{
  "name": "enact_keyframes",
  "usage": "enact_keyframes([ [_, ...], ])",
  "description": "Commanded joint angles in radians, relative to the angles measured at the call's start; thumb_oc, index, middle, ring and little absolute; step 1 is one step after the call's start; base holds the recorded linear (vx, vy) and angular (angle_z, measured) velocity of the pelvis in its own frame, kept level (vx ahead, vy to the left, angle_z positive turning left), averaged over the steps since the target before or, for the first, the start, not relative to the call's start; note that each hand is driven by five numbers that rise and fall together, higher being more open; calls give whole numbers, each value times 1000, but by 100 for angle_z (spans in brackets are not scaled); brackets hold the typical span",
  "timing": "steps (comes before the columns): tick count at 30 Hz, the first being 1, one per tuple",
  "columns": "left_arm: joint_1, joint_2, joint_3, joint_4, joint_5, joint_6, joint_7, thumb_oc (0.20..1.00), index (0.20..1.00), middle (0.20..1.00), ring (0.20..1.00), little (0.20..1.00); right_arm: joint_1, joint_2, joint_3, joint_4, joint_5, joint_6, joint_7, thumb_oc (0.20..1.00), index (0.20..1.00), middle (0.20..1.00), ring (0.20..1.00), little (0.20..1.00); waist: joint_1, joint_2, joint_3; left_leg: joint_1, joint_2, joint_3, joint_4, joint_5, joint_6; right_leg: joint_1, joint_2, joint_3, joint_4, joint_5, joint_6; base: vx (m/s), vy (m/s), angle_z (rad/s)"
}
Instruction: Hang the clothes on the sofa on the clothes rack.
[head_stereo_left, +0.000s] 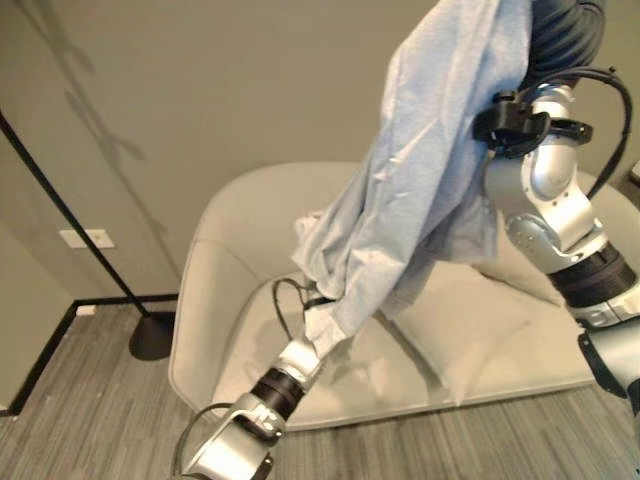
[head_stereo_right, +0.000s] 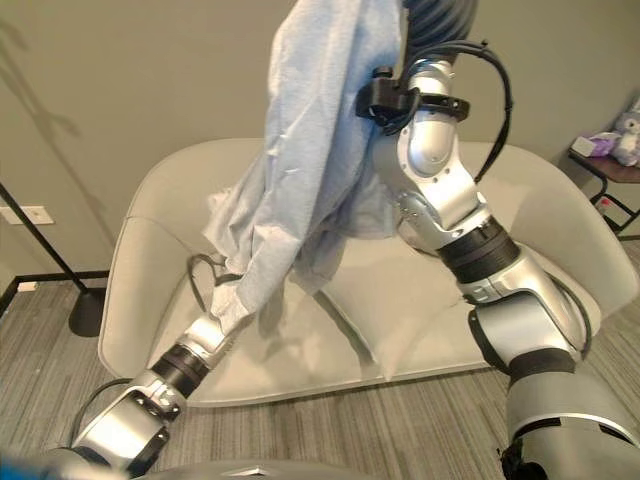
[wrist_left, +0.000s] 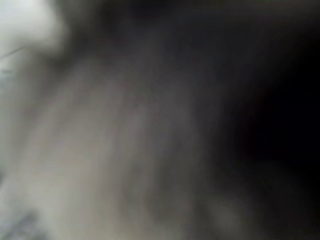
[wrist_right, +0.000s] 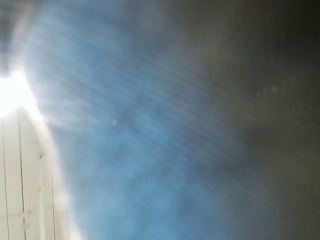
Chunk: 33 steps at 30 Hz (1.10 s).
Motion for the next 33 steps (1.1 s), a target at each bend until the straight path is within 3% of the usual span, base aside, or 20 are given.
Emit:
enact_keyframes([
  [1,-46,60,90,-68,177,-50,48,200,200,200,200,200,-8,-54,-44,-41,-107,13,48,200,200,200,200,200,52,-31,-32,-88,54,-71,4,28,-65,-14,3,-37,73,30,-28,-42,-43,8],
  [4,38,159,220,-231,322,-26,58,200,200,200,200,200,77,-99,-94,-125,-182,29,99,200,200,200,200,200,67,-25,-26,-78,57,-76,4,31,-68,-12,10,-44,99,12,-33,-28,-55,4],
  [9,132,238,330,-335,426,-12,59,200,200,200,200,200,174,-104,-159,-186,-220,23,136,200,200,200,200,200,84,-11,-16,-73,68,-88,4,51,-70,-18,25,-52,139,-10,-44,-53,-60,6],
  [13,219,302,408,-437,519,-18,36,200,200,200,200,200,246,-85,-217,-227,-297,28,148,200,200,200,200,200,110,-5,11,-67,74,-112,8,65,-79,-18,51,-73,190,-62,-65,-46,-73,13],
  [16,235,347,455,-502,594,-18,33,200,200,200,200,200,298,-13,-269,-283,-420,32,122,200,200,200,200,200,134,8,58,-87,81,-148,11,102,-92,-25,82,-102,224,-97,-87,-174,-115,37],
  [17,225,360,479,-535,631,-12,44,200,200,200,200,200,353,85,-284,-316,-448,21,120,200,200,200,200,200,156,20,92,-116,85,-171,8,142,-108,-30,101,-127,224,-104,-96,-198,-112,45],
  [19,228,367,489,-550,649,-14,49,200,200,200,200,200,376,127,-286,-336,-496,28,106,200,200,200,200,200,161,23,105,-136,86,-189,4,171,-123,-31,108,-146,220,-103,-101,-214,-88,57],
  [20,208,386,500,-555,697,-9,63,200,200,200,200,200,410,201,-262,-342,-595,47,81,200,200,200,200,200,172,25,138,-169,82,-181,6,186,-132,-41,102,-176,220,-99,-107,-239,-62,49],
  [21,208,388,500,-554,698,-9,64,200,200,200,200,200,411,204,-261,-344,-599,48,79,200,200,200,200,200,170,27,138,-172,84,-183,4,193,-131,-43,105,-178,218,-94,-106,-357,-9,75],
  [22,214,378,512,-577,737,-1,108,200,200,200,200,200,485,281,-205,-364,-638,62,92,200,200,200,200,200,161,15,144,-145,86,-130,12,143,-102,-76,83,-210,200,-60,-101,-207,40,68],
  [24,221,370,514,-583,736,-7,112,200,200,200,200,200,494,291,-185,-370,-651,70,96,200,200,200,200,200,155,12,139,-130,92,-119,15,134,-93,-83,77,-218,187,-45,-98,-183,44,83],
  [26,242,343,522,-604,742,-12,130,200,200,200,200,200,507,314,-132,-374,-680,82,109,200,200,200,200,200,141,-8,126,-61,115,-103,51,53,-84,-98,46,-246,154,-11,-92,-148,44,58],
  [28,244,332,516,-600,739,-17,138,200,200,200,200,200,504,317,-117,-372,-688,81,112,200,200,200,200,200,132,-10,119,-40,125,-103,58,36,-82,-103,40,-252,139,7,-90,-61,70,22],
  [29,241,310,500,-598,737,-21,146,200,200,200,200,200,502,303,-100,-372,-710,85,110,200,200,200,200,200,113,-15,104,21,163,-82,55,3,-86,-106,26,-261,120,25,-83,-49,196,39],
  [31,243,291,476,-595,736,-29,151,200,200,200,200,200,513,293,-99,-373,-707,83,104,200,200,200,200,200,86,-4,79,84,216,-39,26,22,-102,-116,19,-272,102,49,-73,-14,212,29],
  [33,246,281,464,-596,730,-35,153,200,200,200,200,200,521,289,-96,-372,-706,80,99,200,200,200,200,200,82,5,69,108,241,-31,10,41,-117,-120,18,-272,96,60,-67,-5,162,17],
])
